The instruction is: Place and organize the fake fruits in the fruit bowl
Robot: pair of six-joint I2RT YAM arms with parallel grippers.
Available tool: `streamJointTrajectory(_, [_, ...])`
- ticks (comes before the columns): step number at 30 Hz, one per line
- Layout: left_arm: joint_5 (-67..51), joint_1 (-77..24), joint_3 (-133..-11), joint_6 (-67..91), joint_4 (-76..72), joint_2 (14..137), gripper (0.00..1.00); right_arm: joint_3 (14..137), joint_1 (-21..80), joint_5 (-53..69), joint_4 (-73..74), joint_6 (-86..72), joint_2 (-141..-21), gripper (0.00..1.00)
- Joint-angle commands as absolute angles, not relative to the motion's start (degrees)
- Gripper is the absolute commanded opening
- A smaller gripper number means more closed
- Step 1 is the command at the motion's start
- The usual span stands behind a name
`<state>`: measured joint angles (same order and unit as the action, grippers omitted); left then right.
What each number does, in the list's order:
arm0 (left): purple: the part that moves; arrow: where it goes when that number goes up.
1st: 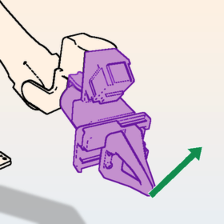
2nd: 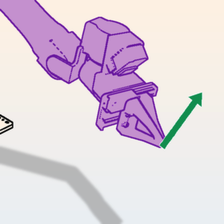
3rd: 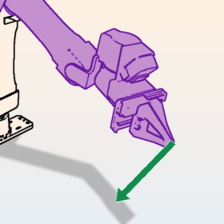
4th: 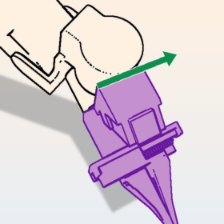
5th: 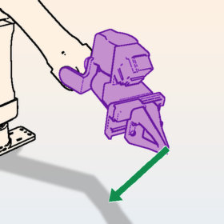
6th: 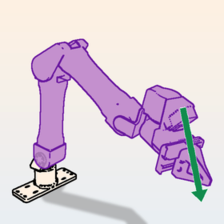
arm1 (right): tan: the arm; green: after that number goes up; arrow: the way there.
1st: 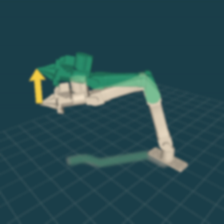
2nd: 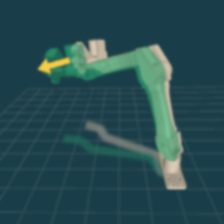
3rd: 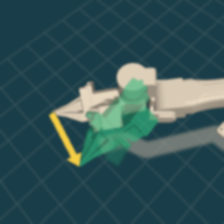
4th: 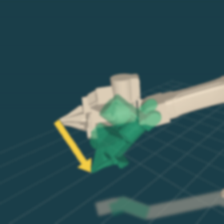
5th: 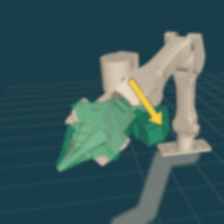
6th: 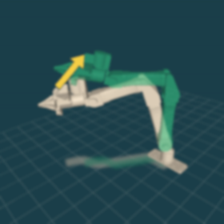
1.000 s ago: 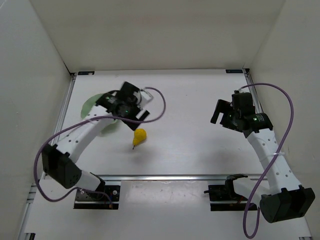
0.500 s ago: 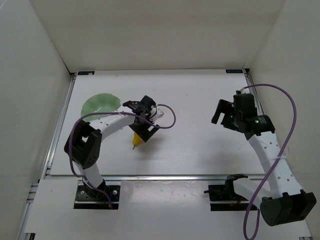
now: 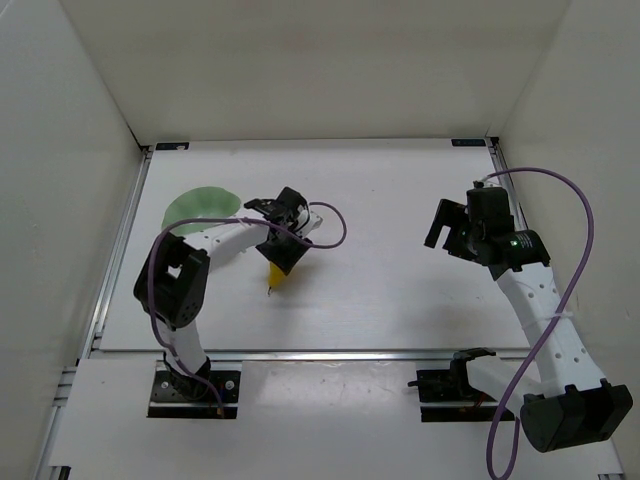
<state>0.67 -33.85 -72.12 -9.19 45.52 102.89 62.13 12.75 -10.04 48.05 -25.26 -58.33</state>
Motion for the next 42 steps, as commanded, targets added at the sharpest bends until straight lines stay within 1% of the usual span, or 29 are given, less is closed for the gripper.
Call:
streamJointTrajectory(1, [4.9, -33.4, -76.5, -9.6, 46.4, 96.3, 0.10, 64.0, 12.6, -11.1, 48.3, -24.7, -57.4, 1.00])
streamJointTrajectory(3, [9.7, -33.1, -79.2, -10.9, 46.4, 90.7, 0.10, 64.0, 12.6, -11.7, 48.8, -25.2, -57.9, 1.00])
streamJointTrajectory(4, [14.5, -32.3, -79.8, -10.9, 45.6, 88.9, 0.10, 64.0, 12.6, -11.7, 48.8, -25.2, -57.9, 1.00])
streamJointTrajectory(7, [20.4, -25.9, -81.7, -12.4, 44.5, 83.5, 0.10, 64.0, 12.6, -12.3, 48.8, -25.2, -57.9, 1.00])
streamJointTrajectory(8, [20.9, -21.9, -82.3, -13.6, 44.5, 82.9, 0.10, 64.0, 12.6, -12.3, 48.1, -24.6, -57.9, 1.00])
streamJointTrajectory(10, [23.4, -18.6, -81.7, -14.2, 44.5, 82.3, 0.10, 64.0, 12.6, -6.8, 44.7, -22.8, -58.7, 1.00])
streamJointTrajectory(12, [23.4, -13.7, -78.8, -14.8, 44.5, 81.7, 0.10, 64.6, 12.6, 2.7, 39.3, -21.5, -60.5, 1.00])
streamJointTrajectory(14, [21.6, -10.8, -76.5, -14.8, 44.5, 81.2, 0.10, 67.4, 14.0, 13.9, 36.7, -22.1, -64.8, 1.00])
streamJointTrajectory(18, [15.7, -3.9, -74.4, -13.4, 43.4, 83.3, 0.10, 72.1, 19.1, 11.6, 33.1, -23.9, -70.0, 1.00])
streamJointTrajectory(20, [12.2, -2.6, -74.9, -12.6, 42.6, 85.2, 0.10, 73.7, 20.7, 12.1, 31.4, -23.9, -72.4, 1.00])
streamJointTrajectory(24, [11.7, -2.6, -76.2, -11.1, 40.2, 89.2, 0.10, 75.8, 24.3, 12.7, 30.1, -24.4, -76.7, 1.00])
streamJointTrajectory(28, [11.7, -2.6, -78.7, -9.8, 38.8, 93.2, 0.10, 77.1, 26.7, 12.0, 30.1, -25.0, -77.4, 1.00])
streamJointTrajectory(33, [12.2, -2.6, -80.2, -9.2, 38.2, 97.7, 0.10, 76.4, 27.3, 11.3, 29.5, -25.0, -77.4, 1.00])
streamJointTrajectory(34, [12.2, -2.6, -80.2, -9.2, 38.2, 98.3, 0.15, 76.4, 27.9, 11.3, 29.5, -25.0, -77.4, 1.00])
streamJointTrajectory(35, [12.2, -2.6, -80.2, -9.2, 38.2, 98.8, 0.28, 75.9, 27.9, 11.3, 29.5, -25.0, -77.4, 1.00])
streamJointTrajectory(36, [12.7, -2.6, -79.7, -9.2, 38.2, 98.8, 0.57, 75.8, 27.9, 11.3, 29.5, -25.0, -77.4, 1.00])
streamJointTrajectory(37, [12.7, -2.6, -79.7, -9.2, 37.7, 98.2, 0.99, 75.8, 27.9, 11.3, 29.5, -25.0, -77.4, 1.00])
streamJointTrajectory(39, [12.7, -2.6, -79.2, -8.7, 37.2, 95.7, 0.99, 75.8, 28.5, 11.3, 29.5, -24.4, -77.4, 1.00])
streamJointTrajectory(42, [14.0, -2.6, -81.8, -8.1, 37.2, 92.0, 0.99, 77.2, 28.5, 11.3, 29.5, -23.9, -77.4, 1.00])
